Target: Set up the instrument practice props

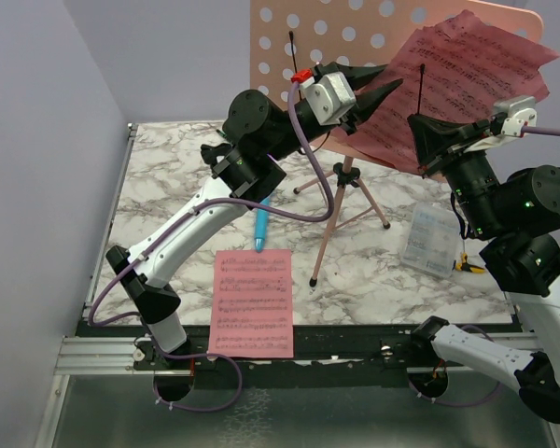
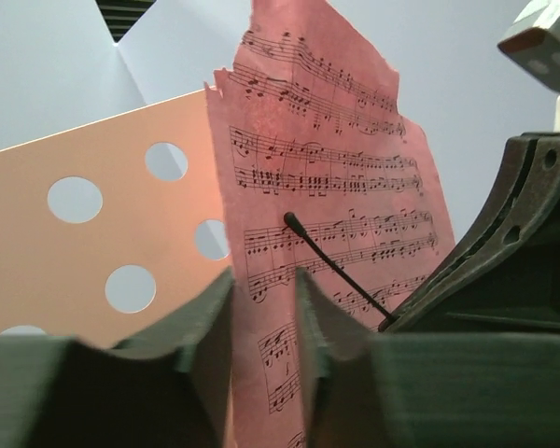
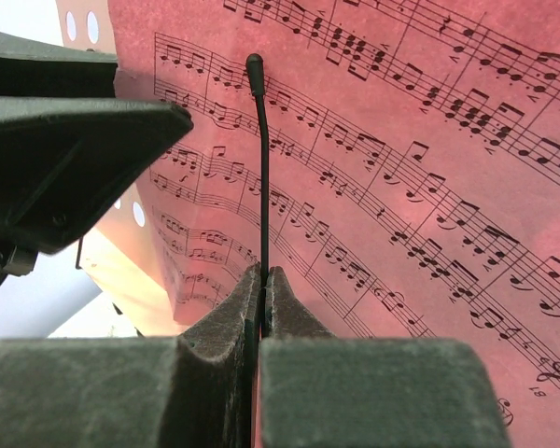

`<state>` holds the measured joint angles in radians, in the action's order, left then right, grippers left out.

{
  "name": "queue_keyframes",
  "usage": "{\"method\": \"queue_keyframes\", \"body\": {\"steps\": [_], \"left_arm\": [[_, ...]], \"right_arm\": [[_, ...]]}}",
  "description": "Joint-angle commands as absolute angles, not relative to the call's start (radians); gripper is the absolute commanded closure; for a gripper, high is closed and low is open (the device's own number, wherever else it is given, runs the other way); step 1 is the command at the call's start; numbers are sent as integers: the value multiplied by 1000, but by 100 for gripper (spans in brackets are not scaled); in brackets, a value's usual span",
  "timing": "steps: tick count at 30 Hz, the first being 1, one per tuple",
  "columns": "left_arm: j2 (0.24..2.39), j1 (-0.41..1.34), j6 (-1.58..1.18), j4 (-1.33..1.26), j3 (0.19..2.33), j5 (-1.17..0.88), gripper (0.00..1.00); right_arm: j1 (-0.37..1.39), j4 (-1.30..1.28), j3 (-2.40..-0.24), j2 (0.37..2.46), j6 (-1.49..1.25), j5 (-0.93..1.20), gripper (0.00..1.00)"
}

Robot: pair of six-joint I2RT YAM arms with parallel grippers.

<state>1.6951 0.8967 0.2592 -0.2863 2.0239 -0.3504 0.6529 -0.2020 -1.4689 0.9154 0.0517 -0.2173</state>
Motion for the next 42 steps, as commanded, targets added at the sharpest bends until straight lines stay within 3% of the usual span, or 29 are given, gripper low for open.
{"method": "queue_keyframes", "body": {"steps": [1, 5, 25, 35, 42], "left_arm": [[1704, 896, 262, -270, 2064, -385, 79], [1705, 896, 241, -281, 2064, -339, 100], [1614, 896, -117, -712, 1826, -8, 100], [1617, 895, -185, -814, 1814, 177, 100], [1609, 894, -237, -843, 1761, 181, 100]], "right_arm": [[657, -151, -1486, 914, 38, -173, 99], [657, -144, -1483, 911, 35, -172, 99], [657, -96, -1460, 897, 20, -156, 99], [657, -99, -1465, 896, 3, -128, 99], [657, -93, -1465, 893, 3, -119, 99]]}}
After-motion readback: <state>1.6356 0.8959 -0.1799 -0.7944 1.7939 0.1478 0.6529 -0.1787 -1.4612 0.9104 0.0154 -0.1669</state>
